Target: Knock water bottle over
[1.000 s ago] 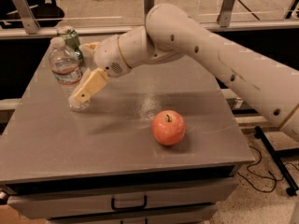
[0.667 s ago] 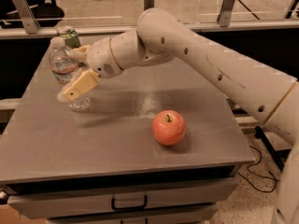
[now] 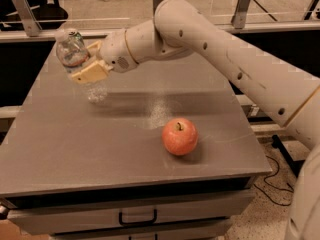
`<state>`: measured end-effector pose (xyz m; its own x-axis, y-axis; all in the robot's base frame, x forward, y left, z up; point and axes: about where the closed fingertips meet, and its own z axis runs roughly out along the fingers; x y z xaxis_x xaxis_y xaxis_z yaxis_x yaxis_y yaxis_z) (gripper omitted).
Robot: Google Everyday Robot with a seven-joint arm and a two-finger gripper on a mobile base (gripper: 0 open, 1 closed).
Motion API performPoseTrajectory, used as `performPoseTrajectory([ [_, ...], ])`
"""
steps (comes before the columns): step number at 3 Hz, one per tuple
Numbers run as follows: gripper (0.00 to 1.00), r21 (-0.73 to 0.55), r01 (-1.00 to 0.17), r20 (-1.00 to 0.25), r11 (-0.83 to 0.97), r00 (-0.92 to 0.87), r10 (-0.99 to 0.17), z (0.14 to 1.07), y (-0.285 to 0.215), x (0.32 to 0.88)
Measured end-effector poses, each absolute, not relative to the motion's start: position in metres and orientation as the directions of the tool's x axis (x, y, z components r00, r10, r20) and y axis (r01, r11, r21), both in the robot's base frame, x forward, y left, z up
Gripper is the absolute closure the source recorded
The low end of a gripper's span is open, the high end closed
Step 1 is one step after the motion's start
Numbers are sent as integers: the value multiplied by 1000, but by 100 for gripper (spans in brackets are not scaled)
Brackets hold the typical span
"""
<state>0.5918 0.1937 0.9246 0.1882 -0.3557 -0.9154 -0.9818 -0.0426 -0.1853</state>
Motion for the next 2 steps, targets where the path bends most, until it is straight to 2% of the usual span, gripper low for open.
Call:
performPoseTrajectory([
  [1, 88, -257, -966, -871, -5, 233, -433, 949, 163, 620],
  [2, 100, -316, -949, -777, -17, 269, -569, 963, 134, 650],
])
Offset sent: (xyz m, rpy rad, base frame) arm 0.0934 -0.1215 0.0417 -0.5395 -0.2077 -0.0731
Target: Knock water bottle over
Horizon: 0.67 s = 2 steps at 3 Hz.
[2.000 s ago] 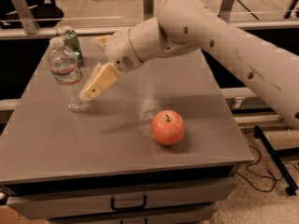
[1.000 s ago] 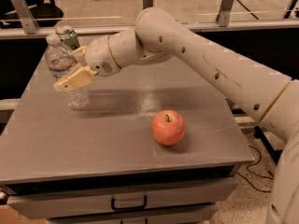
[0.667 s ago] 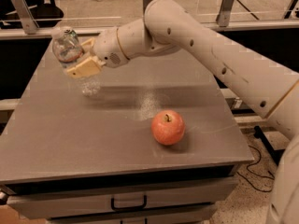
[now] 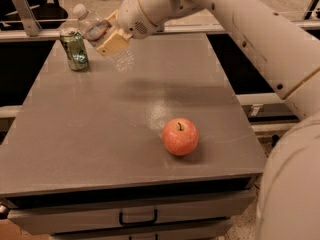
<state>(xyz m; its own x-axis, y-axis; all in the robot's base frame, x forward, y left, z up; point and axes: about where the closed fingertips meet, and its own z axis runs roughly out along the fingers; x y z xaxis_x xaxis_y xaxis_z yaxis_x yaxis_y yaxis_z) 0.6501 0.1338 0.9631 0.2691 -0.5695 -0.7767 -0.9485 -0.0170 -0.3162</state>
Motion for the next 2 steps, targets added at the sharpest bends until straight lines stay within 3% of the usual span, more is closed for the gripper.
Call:
performPoseTrajectory([
  [1, 100, -312, -943, -639, -117, 300, -709, 947, 109, 654],
  [2, 83, -249, -932, -537, -265, 360, -763, 924, 102, 631],
])
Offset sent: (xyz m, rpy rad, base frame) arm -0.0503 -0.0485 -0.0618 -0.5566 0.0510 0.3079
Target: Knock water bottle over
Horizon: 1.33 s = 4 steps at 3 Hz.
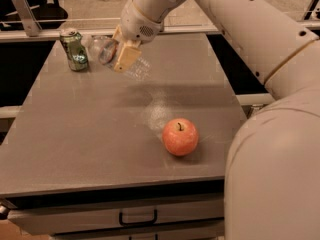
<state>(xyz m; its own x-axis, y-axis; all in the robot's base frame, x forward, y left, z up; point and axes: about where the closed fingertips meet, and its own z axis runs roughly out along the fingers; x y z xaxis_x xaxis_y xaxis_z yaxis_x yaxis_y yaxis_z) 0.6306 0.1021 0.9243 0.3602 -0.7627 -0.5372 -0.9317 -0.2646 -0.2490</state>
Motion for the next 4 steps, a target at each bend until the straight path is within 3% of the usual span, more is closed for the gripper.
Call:
performPoseTrajectory([
  [3, 12, -153, -861, -448, -485, 498, -743, 883, 124, 588],
  [4, 0, -148, -855, -448, -497, 506, -737, 879, 127, 586],
])
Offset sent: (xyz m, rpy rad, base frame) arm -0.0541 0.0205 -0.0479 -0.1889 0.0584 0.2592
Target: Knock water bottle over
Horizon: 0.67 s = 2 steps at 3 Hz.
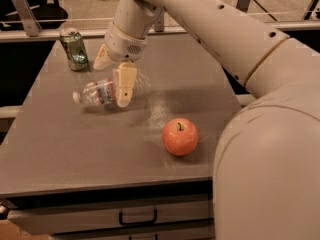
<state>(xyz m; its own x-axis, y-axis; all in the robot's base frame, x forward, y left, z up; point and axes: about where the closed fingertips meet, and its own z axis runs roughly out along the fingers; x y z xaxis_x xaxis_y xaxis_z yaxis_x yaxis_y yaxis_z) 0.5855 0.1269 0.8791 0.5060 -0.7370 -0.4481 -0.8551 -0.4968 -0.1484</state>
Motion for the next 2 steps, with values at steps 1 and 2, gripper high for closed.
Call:
performPoseTrajectory([
  [1, 0, -168, -864, -482, -475, 493, -725, 888, 126, 587],
  [2, 0, -205, -889, -535, -410, 452, -713, 908, 110, 593],
])
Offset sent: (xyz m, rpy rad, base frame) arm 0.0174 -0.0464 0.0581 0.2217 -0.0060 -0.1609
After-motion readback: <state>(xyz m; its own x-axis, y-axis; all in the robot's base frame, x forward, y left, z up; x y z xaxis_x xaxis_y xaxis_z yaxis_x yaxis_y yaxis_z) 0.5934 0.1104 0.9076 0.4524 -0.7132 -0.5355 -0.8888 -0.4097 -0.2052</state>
